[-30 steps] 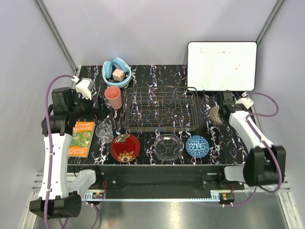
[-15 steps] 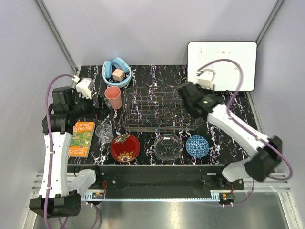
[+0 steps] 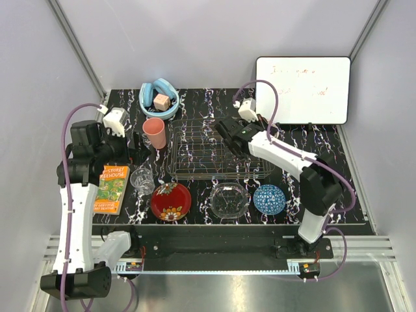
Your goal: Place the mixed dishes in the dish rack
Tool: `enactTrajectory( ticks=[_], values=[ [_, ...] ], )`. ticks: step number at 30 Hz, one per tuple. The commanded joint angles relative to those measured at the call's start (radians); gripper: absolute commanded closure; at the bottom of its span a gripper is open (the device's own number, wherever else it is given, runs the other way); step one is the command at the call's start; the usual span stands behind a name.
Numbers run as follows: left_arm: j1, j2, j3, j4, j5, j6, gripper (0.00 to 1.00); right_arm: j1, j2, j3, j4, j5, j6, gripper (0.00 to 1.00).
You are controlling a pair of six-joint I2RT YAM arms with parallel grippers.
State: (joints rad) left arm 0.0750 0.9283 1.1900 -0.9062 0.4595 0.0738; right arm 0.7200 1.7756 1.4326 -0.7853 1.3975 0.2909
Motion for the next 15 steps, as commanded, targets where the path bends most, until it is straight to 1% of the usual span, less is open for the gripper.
enactTrajectory(
  ticks=[1, 8, 15],
  values=[
    [0.005, -0.008, -0.012, 0.030, 0.002, 0.004, 0.01, 0.009, 0.048, 0.074, 0.005, 0.153, 0.028, 1.00],
    [0.005, -0.006, -0.024, 0.035, -0.015, 0.008, 0.01, 0.009, 0.201, 0.140, 0.003, 0.158, 0.037, 1.00],
    [0.005, -0.025, -0.046, 0.044, -0.025, 0.015, 0.01, 0.009, 0.281, 0.155, 0.003, 0.156, 0.048, 1.00]
  ],
)
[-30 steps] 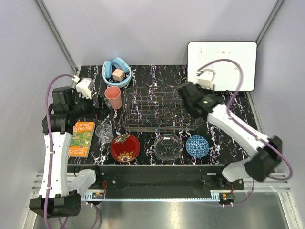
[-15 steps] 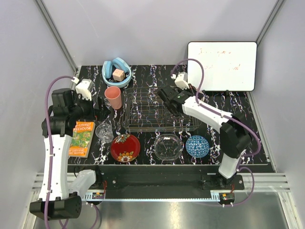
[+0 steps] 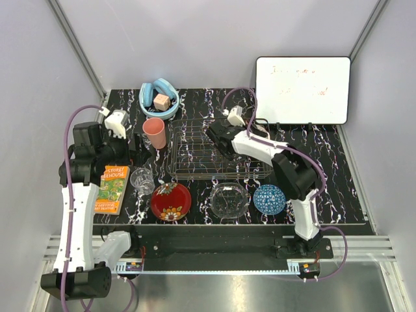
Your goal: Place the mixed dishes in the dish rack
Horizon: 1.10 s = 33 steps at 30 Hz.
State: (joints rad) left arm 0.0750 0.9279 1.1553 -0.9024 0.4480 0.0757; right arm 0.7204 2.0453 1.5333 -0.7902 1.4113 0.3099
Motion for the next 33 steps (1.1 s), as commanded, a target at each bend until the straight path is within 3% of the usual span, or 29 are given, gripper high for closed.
enactTrajectory(
  ticks=[1, 11, 14, 15, 16, 19, 24, 27, 29, 33],
  values=[
    [0.005, -0.024, -0.012, 0.042, -0.015, 0.013, 0.01, 0.008, 0.021, 0.054, 0.008, 0.143, 0.031, 1.00],
    [0.005, -0.041, -0.019, 0.045, -0.008, 0.007, 0.01, 0.010, 0.073, 0.076, 0.006, 0.081, 0.069, 0.97],
    [0.005, -0.043, -0.020, 0.046, -0.002, 0.007, 0.01, 0.010, 0.076, 0.090, 0.008, 0.069, 0.069, 0.86],
    [0.005, -0.043, -0.022, 0.046, 0.006, 0.007, 0.01, 0.010, 0.073, 0.094, 0.005, 0.061, 0.070, 0.78],
    [0.005, -0.046, -0.023, 0.048, 0.008, 0.007, 0.01, 0.010, 0.066, 0.094, 0.006, 0.032, 0.072, 0.60],
    [0.005, -0.049, -0.025, 0.051, 0.011, 0.009, 0.01, 0.010, 0.021, 0.088, 0.008, -0.015, 0.077, 0.40],
    [0.005, -0.046, -0.011, 0.051, 0.018, 0.003, 0.01, 0.013, -0.030, 0.082, -0.004, -0.070, 0.081, 0.32],
    [0.005, -0.047, -0.011, 0.053, 0.014, 0.002, 0.01, 0.011, -0.098, 0.120, -0.148, -0.144, 0.211, 0.29],
    [0.005, -0.049, -0.012, 0.054, 0.006, 0.006, 0.01, 0.011, -0.199, 0.125, -0.237, -0.218, 0.299, 0.24],
    [0.005, -0.051, -0.011, 0.051, -0.020, 0.027, 0.01, 0.011, -0.468, -0.013, -0.242, -0.398, 0.366, 0.20]
  ],
)
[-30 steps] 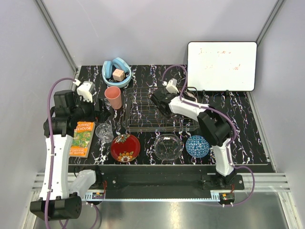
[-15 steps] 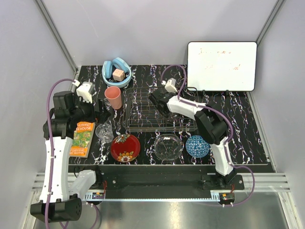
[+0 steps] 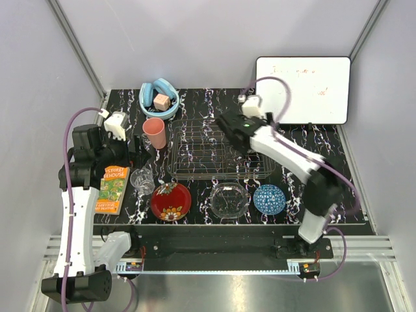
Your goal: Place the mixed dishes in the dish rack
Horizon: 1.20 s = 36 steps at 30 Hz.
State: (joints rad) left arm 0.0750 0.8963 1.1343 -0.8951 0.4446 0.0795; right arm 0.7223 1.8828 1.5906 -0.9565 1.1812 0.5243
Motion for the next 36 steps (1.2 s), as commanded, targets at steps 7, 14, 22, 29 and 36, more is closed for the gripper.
enactTrajectory(
  ticks=[7, 14, 22, 29, 36],
  values=[
    [0.005, -0.022, 0.009, 0.047, -0.029, 0.029, 0.01, 0.009, -0.854, -0.522, -0.018, -0.679, 0.418, 0.20],
    [0.005, -0.017, 0.012, 0.056, -0.034, 0.028, 0.01, 0.009, -1.134, -0.819, -0.108, -0.865, 0.631, 0.08],
    [0.005, -0.017, 0.039, 0.055, -0.037, 0.020, 0.01, 0.009, -1.208, -0.952, -0.145, -0.884, 0.796, 0.09],
    [0.003, -0.016, 0.041, 0.050, -0.040, 0.025, 0.01, 0.009, -1.206, -1.003, -0.125, -0.824, 0.849, 0.13],
    [0.005, -0.008, 0.044, 0.050, -0.041, 0.016, 0.01, 0.009, -1.143, -1.072, -0.002, -0.753, 0.879, 0.26]
  ],
)
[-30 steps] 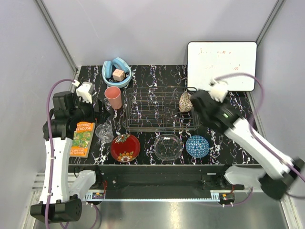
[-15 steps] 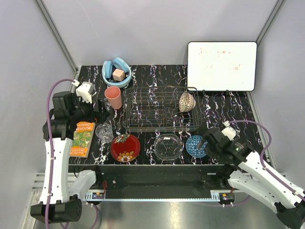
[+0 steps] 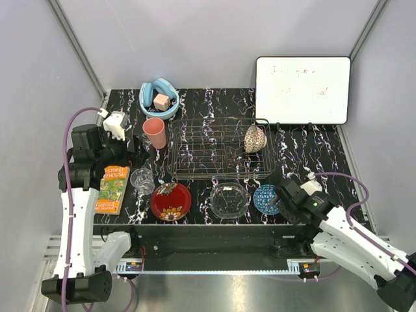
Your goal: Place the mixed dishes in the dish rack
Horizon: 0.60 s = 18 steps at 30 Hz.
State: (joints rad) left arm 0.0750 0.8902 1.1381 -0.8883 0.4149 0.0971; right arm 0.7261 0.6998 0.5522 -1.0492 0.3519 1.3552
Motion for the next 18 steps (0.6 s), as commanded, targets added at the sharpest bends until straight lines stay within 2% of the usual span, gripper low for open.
enactTrajectory(
  ticks=[1, 3, 9, 10, 13, 14, 18],
  values=[
    [0.005, -0.005, 0.040, 0.043, -0.014, 0.001, 0.01, 0.006, 0.049, -0.055, 0.104, 0.079, 0.050, 0.27],
    [0.005, -0.010, 0.041, 0.043, -0.016, 0.006, 0.01, 0.006, 0.078, -0.067, 0.133, 0.078, 0.059, 0.32],
    [0.005, -0.016, 0.048, 0.040, -0.022, 0.012, 0.01, 0.004, 0.121, -0.060, 0.138, 0.079, 0.064, 0.59],
    [0.005, -0.016, 0.049, 0.041, -0.019, 0.012, 0.01, 0.004, 0.127, -0.055, 0.138, 0.079, 0.064, 0.69],
    [0.005, -0.019, 0.052, 0.041, -0.019, 0.013, 0.01, 0.006, 0.147, -0.041, 0.132, 0.075, 0.056, 0.86],
    [0.005, -0.020, 0.052, 0.040, -0.019, 0.015, 0.01, 0.004, 0.155, -0.035, 0.121, 0.075, 0.048, 1.00],
    [0.005, -0.027, 0.057, 0.037, -0.030, 0.027, 0.01, 0.004, 0.162, 0.064, 0.020, 0.122, 0.006, 1.00]
  ],
)
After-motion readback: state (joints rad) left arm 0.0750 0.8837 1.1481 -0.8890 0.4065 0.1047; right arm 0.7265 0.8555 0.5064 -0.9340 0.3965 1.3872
